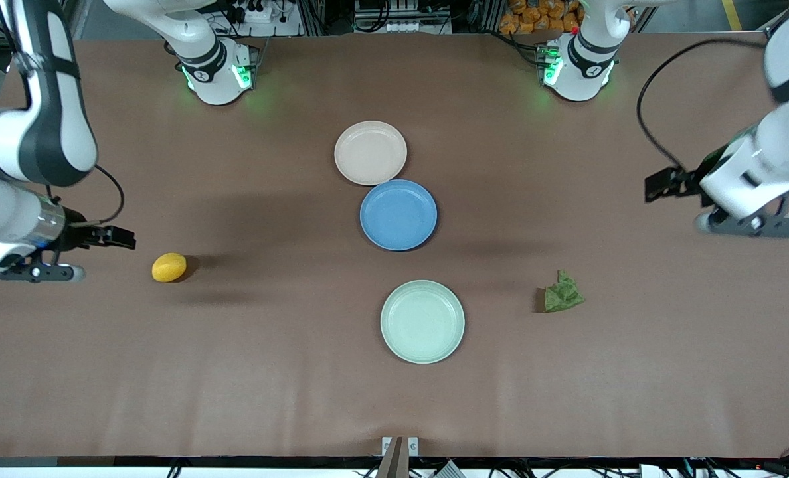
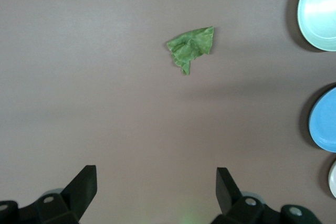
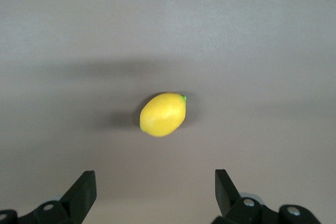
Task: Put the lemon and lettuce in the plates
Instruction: 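Move the right gripper to the lemon while the left gripper reaches the lettuce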
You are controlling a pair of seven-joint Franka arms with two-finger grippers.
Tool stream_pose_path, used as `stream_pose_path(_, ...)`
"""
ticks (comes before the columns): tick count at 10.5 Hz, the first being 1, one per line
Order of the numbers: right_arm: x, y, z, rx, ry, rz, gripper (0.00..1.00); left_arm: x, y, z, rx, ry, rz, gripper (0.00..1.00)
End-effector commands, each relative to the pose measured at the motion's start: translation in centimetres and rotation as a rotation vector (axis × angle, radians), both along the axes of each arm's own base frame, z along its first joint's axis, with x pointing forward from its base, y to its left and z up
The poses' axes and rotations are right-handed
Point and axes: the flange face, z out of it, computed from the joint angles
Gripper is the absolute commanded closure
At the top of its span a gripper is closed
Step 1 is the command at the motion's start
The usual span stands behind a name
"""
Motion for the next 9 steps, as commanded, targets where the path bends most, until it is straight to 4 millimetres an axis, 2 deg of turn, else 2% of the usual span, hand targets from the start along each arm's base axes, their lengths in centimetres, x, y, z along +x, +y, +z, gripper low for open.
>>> stream_pose_path(1, 0.3, -0.1, -5.1, -0.008, -0.038, 0.005, 0.0, 2.5, -1.6, -5.5, -0.017, 0.005, 0.007, 0.0)
stream_pose_path(2, 0.4, -0.3, -7.1, -0.012, -0.044, 0.001, 0.0, 3.4, -2.5, -7.9, -0.019, -0.004, 0.0, 0.0)
stream_pose_path(3, 0.5, 0.0, -8.3, -0.004, -0.038, -0.002, 0.0, 4.2, -3.7, -10.8, -0.01, 0.007, -0.005, 0.0)
stream_pose_path(5, 0.3, 0.2, -10.6, 0.021, -0.044, -0.031, 0.0, 5.8, -4.6, -15.7, -0.009, 0.008, 0.023, 0.0)
stream_pose_path(7, -1.2, 0.0, -13.7, 0.01, -0.084, -0.037, 0.0, 7.0, -4.9, -19.8, 0.01, -0.008, 0.03, 0.0)
stream_pose_path(9, -2.3, 0.0, -16.6, -0.008, -0.129, -0.034, 0.0, 7.8, -7.1, -23.1, -0.005, -0.051, 0.003, 0.0)
